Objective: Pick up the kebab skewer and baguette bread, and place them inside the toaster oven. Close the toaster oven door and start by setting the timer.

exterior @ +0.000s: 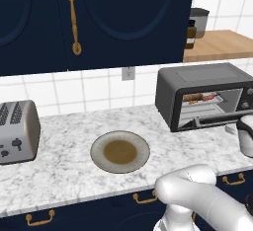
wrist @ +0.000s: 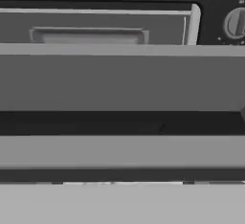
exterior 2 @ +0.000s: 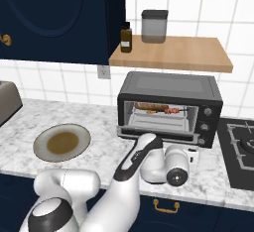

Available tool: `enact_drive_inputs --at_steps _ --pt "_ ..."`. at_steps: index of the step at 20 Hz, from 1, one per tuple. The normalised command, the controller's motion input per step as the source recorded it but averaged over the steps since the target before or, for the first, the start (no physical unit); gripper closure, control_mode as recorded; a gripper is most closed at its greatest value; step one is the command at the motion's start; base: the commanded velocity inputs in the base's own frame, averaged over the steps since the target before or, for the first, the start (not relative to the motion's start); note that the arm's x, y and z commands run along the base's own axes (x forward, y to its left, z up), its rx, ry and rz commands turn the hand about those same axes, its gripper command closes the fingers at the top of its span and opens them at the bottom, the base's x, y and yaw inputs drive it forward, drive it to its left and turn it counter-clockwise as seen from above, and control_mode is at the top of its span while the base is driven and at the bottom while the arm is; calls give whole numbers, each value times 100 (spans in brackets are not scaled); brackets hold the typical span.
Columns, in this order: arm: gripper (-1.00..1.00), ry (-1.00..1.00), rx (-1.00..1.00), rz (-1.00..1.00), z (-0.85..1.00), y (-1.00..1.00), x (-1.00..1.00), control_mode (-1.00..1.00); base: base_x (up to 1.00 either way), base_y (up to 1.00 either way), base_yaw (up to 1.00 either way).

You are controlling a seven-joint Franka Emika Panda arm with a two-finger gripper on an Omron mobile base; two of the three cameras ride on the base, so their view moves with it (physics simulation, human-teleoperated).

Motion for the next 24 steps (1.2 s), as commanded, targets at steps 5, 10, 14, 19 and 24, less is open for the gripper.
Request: enact_drive_inputs --at_steps 5,10,14,19,24 --pt "-100 0 0 0 11 13 50 -100 0 0 0" --pt "-100 -1 0 0 12 7 40 -100 0 0 0" --pt "-100 -3 0 0 16 6 36 -100 0 0 0" --pt "-100 -11 0 0 22 2 33 -100 0 0 0" --pt "-100 -11 0 0 13 0 27 -100 0 0 0"
